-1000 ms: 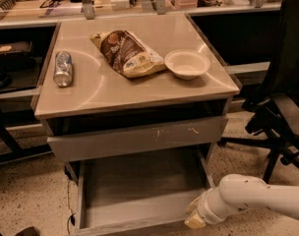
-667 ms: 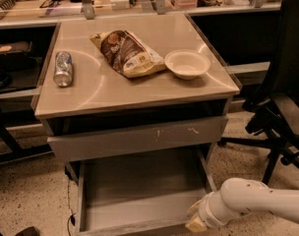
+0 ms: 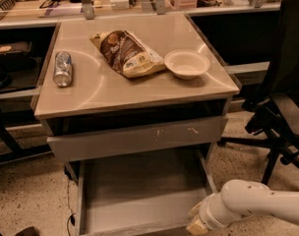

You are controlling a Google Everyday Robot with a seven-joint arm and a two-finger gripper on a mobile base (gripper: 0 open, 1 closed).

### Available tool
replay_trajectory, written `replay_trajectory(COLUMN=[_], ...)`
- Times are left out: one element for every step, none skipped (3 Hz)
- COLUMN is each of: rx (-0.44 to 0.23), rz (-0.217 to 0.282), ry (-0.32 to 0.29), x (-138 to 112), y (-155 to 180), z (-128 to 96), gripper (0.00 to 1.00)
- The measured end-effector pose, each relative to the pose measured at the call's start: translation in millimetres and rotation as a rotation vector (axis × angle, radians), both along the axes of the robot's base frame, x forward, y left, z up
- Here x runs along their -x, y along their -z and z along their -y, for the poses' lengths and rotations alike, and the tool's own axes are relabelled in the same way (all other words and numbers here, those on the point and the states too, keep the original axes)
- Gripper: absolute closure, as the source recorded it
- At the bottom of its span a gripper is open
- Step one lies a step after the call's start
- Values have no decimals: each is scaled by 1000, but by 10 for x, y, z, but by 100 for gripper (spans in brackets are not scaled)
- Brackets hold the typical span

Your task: Open middle drawer

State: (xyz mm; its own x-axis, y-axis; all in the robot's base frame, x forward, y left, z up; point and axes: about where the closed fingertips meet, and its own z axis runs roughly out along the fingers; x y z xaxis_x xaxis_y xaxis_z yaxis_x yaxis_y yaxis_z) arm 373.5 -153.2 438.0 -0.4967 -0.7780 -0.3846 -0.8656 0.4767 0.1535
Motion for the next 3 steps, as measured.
replay_trajectory(rx=[7, 13, 13], rz=[-4, -6, 6], ry=[15, 30, 62], x=[86, 166, 203], y=[2, -2, -41], z=[15, 27, 41], gripper=[100, 100, 100])
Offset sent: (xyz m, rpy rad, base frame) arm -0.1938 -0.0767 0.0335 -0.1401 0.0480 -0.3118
